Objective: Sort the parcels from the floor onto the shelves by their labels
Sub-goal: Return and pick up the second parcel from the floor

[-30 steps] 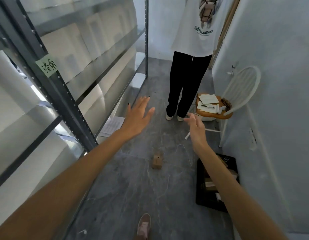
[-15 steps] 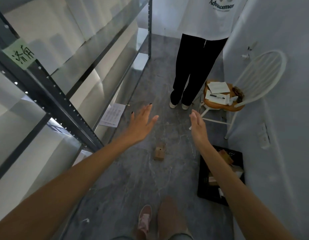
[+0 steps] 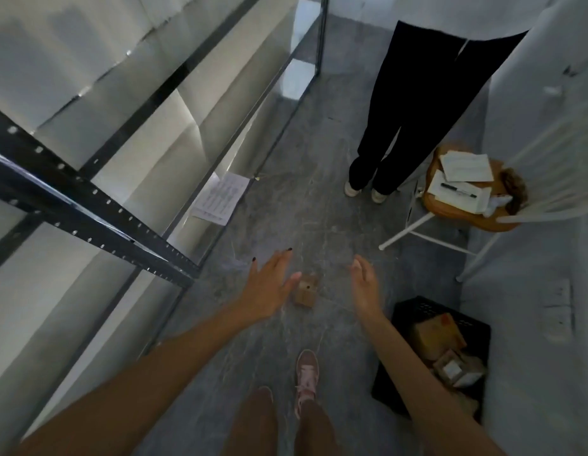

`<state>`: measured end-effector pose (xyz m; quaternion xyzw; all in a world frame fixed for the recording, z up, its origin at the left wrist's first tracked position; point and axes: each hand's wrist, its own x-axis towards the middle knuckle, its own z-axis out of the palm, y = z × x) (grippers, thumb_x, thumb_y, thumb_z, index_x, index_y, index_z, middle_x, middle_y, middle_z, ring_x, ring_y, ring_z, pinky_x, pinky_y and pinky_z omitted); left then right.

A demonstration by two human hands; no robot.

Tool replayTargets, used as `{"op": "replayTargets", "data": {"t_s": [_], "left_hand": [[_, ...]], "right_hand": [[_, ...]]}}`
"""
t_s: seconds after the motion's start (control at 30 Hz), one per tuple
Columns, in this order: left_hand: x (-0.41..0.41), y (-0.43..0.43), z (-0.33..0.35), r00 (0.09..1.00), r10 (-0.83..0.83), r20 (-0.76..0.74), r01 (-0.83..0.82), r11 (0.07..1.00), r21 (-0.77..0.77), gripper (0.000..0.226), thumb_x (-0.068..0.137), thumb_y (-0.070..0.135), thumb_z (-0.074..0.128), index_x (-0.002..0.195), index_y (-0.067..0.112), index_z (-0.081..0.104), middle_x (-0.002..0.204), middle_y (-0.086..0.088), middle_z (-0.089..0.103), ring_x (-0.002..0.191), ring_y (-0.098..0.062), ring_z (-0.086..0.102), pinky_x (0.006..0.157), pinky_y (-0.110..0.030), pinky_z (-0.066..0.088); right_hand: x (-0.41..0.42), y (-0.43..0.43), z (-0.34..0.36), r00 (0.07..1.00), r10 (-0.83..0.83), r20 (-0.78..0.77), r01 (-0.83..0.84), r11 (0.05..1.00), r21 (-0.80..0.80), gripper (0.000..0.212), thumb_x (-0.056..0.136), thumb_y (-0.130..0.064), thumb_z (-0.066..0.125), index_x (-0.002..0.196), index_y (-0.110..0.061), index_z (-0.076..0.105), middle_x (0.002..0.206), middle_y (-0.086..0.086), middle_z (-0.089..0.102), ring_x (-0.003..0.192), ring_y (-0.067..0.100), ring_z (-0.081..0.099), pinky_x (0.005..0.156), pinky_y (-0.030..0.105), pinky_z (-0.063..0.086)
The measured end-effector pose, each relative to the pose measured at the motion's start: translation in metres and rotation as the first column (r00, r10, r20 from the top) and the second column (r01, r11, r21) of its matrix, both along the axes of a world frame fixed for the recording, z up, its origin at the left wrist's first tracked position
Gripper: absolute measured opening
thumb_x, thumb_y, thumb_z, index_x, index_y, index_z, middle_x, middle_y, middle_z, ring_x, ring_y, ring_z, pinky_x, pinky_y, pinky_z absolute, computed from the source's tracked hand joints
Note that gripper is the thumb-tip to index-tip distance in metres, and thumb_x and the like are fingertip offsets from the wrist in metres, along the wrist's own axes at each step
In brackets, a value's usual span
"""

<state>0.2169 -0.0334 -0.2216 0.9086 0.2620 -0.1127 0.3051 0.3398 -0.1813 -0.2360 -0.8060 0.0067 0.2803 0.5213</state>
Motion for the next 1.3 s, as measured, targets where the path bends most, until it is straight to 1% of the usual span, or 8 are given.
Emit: {"op": "replayTargets", "data": {"t_s": [0.27,0.37,0.53,0.8,0.9,1.1,1.2,1.3], "left_hand": [[0.046,0.026,-0.125,0.993,0.065,-0.099,-0.079,0.986,-0.147,0.056,0.100,0.041,0.026,0.150,0.020,0.012,0.158,-0.004,0.018,0.147,-0.016,0.010,0.118,-0.048,-0.002],[0.059,0.041,-0.190,0.984,0.103,-0.148,-0.132,0.971,-0.199,0.055,0.100,0.039,0.028,0.149,0.019,0.015,0.157,-0.005,0.022,0.146,-0.017,0.015,0.119,-0.047,0.000],[0.073,0.056,-0.319,0.963,0.199,-0.179,-0.251,0.906,-0.342,0.051,0.099,0.017,0.039,0.147,0.011,0.024,0.153,-0.010,0.031,0.139,-0.024,0.032,0.115,-0.034,0.022],[0.111,0.045,-0.533,0.930,0.260,-0.258,-0.363,0.747,-0.556,0.060,0.093,-0.005,0.043,0.146,0.007,0.018,0.144,-0.001,0.031,0.133,-0.020,0.037,0.095,-0.016,0.031],[0.130,0.041,-0.591,0.927,0.242,-0.286,-0.372,0.684,-0.628,0.059,0.091,-0.008,0.045,0.144,0.005,0.023,0.129,-0.001,0.041,0.126,-0.032,0.046,0.085,-0.026,0.041],[0.139,0.027,-0.635,0.854,0.290,-0.433,-0.518,0.563,-0.644,0.042,0.093,0.000,0.046,0.134,0.006,0.042,0.134,-0.004,0.049,0.114,-0.019,0.050,0.092,-0.027,0.042],[0.133,0.028,-0.602,0.840,0.328,-0.432,-0.541,0.547,-0.639,0.039,0.091,0.002,0.052,0.129,0.006,0.047,0.131,-0.010,0.054,0.116,-0.026,0.054,0.099,-0.036,0.045],[0.126,0.034,-0.537,0.846,0.364,-0.390,-0.533,0.536,-0.655,0.036,0.089,0.002,0.056,0.124,0.009,0.051,0.128,-0.012,0.057,0.113,-0.029,0.056,0.099,-0.040,0.046]], "right_hand": [[0.036,0.008,-0.131,0.998,0.024,-0.051,-0.031,0.990,-0.140,0.036,0.101,-0.020,0.036,0.122,0.004,0.052,0.124,0.023,0.056,0.116,0.034,0.052,0.095,0.032,0.040],[0.045,0.013,-0.200,0.993,-0.011,-0.116,-0.012,0.980,-0.197,0.041,0.100,-0.025,0.037,0.123,0.005,0.053,0.127,0.023,0.056,0.118,0.034,0.052,0.104,0.041,0.040],[0.059,0.026,-0.345,0.985,-0.018,-0.174,-0.029,0.965,-0.261,0.041,0.098,-0.030,0.039,0.112,0.002,0.060,0.118,0.018,0.061,0.115,0.037,0.055,0.103,0.045,0.041],[0.088,0.050,-0.575,0.950,0.058,-0.308,-0.158,0.937,-0.312,0.044,0.100,-0.013,0.034,0.142,0.001,0.035,0.150,0.016,0.035,0.138,0.028,0.035,0.109,0.028,0.026],[0.093,0.062,-0.633,0.911,0.037,-0.410,-0.159,0.951,-0.266,0.049,0.101,-0.021,0.034,0.146,-0.002,0.027,0.153,0.013,0.030,0.139,0.027,0.031,0.110,0.030,0.026],[0.080,0.068,-0.649,0.882,-0.006,-0.472,-0.093,0.978,-0.186,0.039,0.101,-0.021,0.035,0.140,-0.018,0.040,0.133,0.003,0.051,0.118,0.025,0.050,0.093,0.039,0.042],[0.079,0.065,-0.602,0.898,-0.018,-0.439,-0.056,0.986,-0.155,0.038,0.099,-0.014,0.036,0.135,-0.021,0.047,0.132,0.006,0.056,0.116,0.025,0.055,0.098,0.047,0.047],[0.079,0.066,-0.517,0.898,-0.022,-0.440,-0.019,0.996,-0.088,0.039,0.097,-0.004,0.036,0.129,-0.019,0.054,0.112,0.002,0.062,0.092,0.014,0.062,0.074,0.033,0.053]]}}
